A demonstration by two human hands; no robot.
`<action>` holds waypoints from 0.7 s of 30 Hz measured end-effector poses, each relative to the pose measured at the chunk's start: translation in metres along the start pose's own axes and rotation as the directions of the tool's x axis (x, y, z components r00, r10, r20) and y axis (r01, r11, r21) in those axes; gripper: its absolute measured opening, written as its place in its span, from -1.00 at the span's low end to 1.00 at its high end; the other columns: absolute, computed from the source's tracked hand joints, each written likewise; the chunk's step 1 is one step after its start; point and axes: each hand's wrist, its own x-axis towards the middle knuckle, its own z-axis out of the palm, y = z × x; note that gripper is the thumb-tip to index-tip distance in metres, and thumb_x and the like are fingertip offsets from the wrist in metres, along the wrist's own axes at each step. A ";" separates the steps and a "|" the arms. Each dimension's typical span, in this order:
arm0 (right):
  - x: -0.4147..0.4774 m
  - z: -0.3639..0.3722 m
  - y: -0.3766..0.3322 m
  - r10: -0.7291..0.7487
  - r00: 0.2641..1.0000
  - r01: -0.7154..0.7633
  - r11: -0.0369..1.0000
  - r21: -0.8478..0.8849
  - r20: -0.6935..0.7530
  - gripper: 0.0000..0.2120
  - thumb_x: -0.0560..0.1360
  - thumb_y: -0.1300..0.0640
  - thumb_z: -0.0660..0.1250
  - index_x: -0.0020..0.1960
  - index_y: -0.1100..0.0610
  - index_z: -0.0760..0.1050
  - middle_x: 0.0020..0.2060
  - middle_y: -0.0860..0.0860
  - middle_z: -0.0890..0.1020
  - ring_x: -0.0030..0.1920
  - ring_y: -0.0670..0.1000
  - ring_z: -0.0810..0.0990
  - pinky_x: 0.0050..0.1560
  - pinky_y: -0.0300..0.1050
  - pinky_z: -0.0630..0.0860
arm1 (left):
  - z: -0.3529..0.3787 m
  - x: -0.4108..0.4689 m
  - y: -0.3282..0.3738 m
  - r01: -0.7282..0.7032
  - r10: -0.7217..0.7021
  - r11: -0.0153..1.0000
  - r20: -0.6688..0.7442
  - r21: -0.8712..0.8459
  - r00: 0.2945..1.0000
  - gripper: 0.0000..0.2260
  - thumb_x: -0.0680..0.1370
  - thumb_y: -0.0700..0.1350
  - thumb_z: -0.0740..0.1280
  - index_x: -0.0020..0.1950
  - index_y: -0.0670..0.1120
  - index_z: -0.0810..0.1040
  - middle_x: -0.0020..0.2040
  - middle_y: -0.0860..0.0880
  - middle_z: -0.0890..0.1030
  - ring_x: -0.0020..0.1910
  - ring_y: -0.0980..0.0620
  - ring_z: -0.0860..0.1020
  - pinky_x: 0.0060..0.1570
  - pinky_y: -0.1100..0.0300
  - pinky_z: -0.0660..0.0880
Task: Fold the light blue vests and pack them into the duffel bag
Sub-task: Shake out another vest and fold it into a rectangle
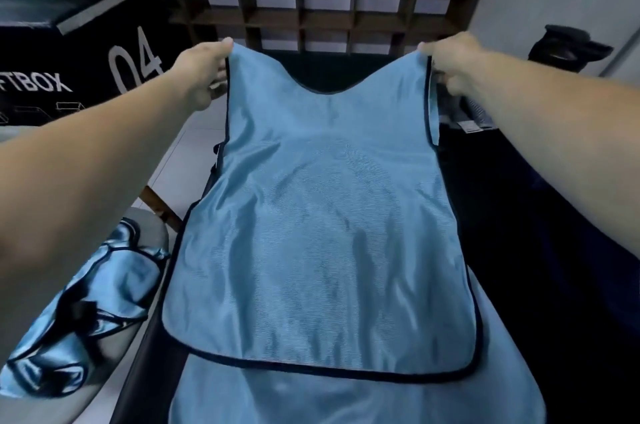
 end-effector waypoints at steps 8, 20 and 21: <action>-0.024 0.006 0.021 0.042 0.998 -0.029 0.978 -0.209 0.056 -0.89 0.57 0.21 0.44 -0.07 0.06 0.55 -0.16 0.09 0.66 -0.25 0.10 0.57 -0.28 -0.04 0.50 | -0.008 -0.011 -0.037 0.051 -0.052 0.992 0.004 0.115 0.999 -0.71 0.56 0.11 0.54 0.21 0.04 0.65 0.23 0.04 0.65 0.17 0.08 0.63 0.14 0.08 0.60; -0.103 -0.009 0.007 -0.003 0.985 0.054 0.956 -0.287 0.175 -0.86 0.54 0.18 0.46 -0.07 0.07 0.49 -0.25 0.06 0.47 -0.31 0.05 0.42 -0.41 -0.18 0.39 | 0.014 -0.118 -0.037 -0.189 0.164 0.950 0.119 0.250 0.979 -0.79 0.52 -0.05 0.58 0.12 -0.01 0.68 -0.01 0.04 0.67 -0.11 0.07 0.56 -0.06 0.13 0.44; -0.113 -0.010 0.008 -0.017 0.979 0.080 0.949 -0.304 0.204 -0.84 0.56 0.18 0.45 -0.10 0.06 0.48 -0.21 0.05 0.49 -0.24 0.06 0.44 -0.34 -0.14 0.42 | 0.020 -0.134 -0.036 -0.210 0.175 0.941 0.150 0.267 0.973 -0.78 0.52 -0.05 0.58 0.14 0.00 0.68 -0.03 0.05 0.67 -0.16 0.09 0.54 -0.10 0.15 0.43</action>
